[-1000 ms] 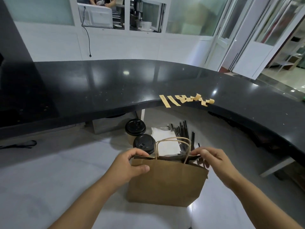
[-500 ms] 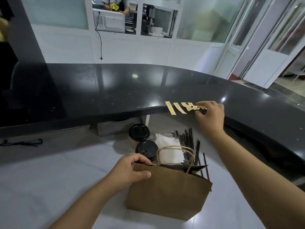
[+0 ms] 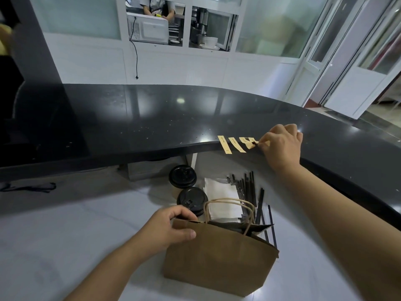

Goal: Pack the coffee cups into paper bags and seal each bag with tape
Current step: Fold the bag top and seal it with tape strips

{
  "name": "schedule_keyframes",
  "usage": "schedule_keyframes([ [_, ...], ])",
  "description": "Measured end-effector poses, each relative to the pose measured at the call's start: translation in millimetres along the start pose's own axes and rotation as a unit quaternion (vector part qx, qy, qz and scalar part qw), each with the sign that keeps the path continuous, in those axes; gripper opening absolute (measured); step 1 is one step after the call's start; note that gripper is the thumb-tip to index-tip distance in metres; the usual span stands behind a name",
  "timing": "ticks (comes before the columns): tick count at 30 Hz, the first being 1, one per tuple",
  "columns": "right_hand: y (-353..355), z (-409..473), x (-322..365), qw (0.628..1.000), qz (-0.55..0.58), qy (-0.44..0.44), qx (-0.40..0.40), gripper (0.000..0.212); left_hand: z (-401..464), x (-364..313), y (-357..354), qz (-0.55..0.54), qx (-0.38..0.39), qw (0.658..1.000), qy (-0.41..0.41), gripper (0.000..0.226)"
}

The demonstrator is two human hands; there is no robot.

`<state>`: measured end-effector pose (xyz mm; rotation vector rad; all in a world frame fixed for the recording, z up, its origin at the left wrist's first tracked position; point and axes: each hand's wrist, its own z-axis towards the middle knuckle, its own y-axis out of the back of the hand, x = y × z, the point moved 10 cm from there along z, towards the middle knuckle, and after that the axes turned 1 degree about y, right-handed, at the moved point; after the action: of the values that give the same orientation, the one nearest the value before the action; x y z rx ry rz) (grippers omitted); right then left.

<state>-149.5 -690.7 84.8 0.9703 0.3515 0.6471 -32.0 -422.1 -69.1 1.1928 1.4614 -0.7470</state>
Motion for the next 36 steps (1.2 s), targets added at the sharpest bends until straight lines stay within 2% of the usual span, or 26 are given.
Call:
schedule_keyframes([
  [6,9,-5,-1,0.998,0.027,-0.015,-0.062,0.012,-4,2,0,-0.016,0.003,1.0,0.002,0.023],
  [11,32,-14,0,0.985,0.102,-0.028,-0.134,0.009,-4,3,-1,-0.03,0.002,1.0,0.0,0.024],
  [15,68,-34,23,0.961,0.207,0.011,-0.181,0.009,-5,4,0,-0.037,-0.003,0.999,-0.008,0.025],
  [19,112,-72,58,0.937,0.29,0.046,-0.19,0.019,-5,4,1,-0.037,-0.007,0.999,-0.014,0.026],
  [21,138,-100,83,0.926,0.308,0.083,-0.202,0.014,-5,5,1,-0.038,-0.003,0.999,-0.019,0.026],
  [26,165,-173,134,0.905,0.295,0.174,-0.254,0.003,-9,4,3,-0.063,0.012,0.998,-0.029,0.026],
  [30,132,-209,164,0.919,0.247,0.215,-0.221,0.01,-15,5,7,-0.068,0.0,0.997,-0.042,0.026],
  [36,93,-220,183,0.942,0.153,0.223,-0.198,0.014,-22,4,7,-0.061,-0.006,0.995,-0.075,0.03],
])
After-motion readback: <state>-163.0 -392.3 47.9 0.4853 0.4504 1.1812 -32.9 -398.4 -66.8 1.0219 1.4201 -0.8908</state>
